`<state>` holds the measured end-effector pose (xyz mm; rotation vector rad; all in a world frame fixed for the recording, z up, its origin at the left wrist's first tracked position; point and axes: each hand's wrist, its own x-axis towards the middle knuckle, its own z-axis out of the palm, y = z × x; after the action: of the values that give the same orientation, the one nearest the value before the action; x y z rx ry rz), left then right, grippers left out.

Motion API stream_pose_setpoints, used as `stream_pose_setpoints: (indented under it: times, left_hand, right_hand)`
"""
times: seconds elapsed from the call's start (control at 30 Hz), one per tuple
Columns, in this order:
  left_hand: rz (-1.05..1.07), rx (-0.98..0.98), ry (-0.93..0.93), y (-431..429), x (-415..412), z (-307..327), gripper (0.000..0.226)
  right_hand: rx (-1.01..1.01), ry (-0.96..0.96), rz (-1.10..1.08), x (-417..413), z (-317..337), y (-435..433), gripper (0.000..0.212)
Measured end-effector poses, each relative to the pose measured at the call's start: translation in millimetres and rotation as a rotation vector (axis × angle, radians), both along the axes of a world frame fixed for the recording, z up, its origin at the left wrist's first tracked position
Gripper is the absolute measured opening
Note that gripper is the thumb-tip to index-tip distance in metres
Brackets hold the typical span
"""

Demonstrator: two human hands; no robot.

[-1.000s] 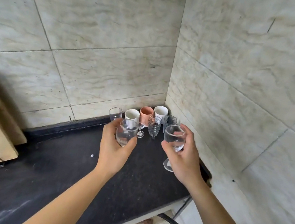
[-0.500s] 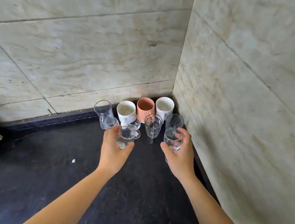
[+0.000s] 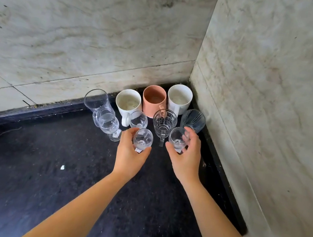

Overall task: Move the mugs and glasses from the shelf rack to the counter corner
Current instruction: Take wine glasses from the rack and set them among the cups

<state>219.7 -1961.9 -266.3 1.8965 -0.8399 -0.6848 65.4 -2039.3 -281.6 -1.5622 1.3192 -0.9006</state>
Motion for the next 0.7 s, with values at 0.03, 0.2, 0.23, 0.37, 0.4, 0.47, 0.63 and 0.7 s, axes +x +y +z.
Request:
stream_pose_setpoints:
  times: [0.03, 0.2, 0.23, 0.37, 0.4, 0.47, 0.63, 0.7]
  left_hand:
    - [-0.001, 0.003, 0.002, -1, 0, -2, 0.058]
    - [-0.003, -0.002, 0.024, -3, -1, -9, 0.062]
    - [-0.006, -0.005, 0.033, -3, -1, -10, 0.062]
    - [-0.012, -0.003, 0.034, -2, -1, -11, 0.062]
    - [-0.011, 0.003, 0.03, -1, 0, -11, 0.062]
    - [-0.02, 0.018, 0.028, 1, 3, -12, 0.06]
    - [-0.098, 0.064, -0.046, 7, 11, 1, 0.061]
    - [-0.129, 0.091, -0.133, 6, 16, 18, 0.07]
  right_hand:
    - [-0.002, 0.006, -0.002, 1, -3, -1, 0.068]
    - [0.026, 0.053, -0.011, -1, -15, -4, 0.07]
    - [0.019, 0.066, -0.009, -1, -16, -3, 0.07]
    - [-0.002, 0.12, -0.014, 2, -13, 0, 0.072]
    - [-0.002, 0.142, -0.011, 2, -11, 1, 0.073]
    - [0.012, 0.194, 0.009, 3, -7, 1, 0.079]
    - [0.063, 0.311, 0.06, 0, 13, 2, 0.091]
    - [0.065, 0.351, 0.074, -3, 27, 1, 0.091]
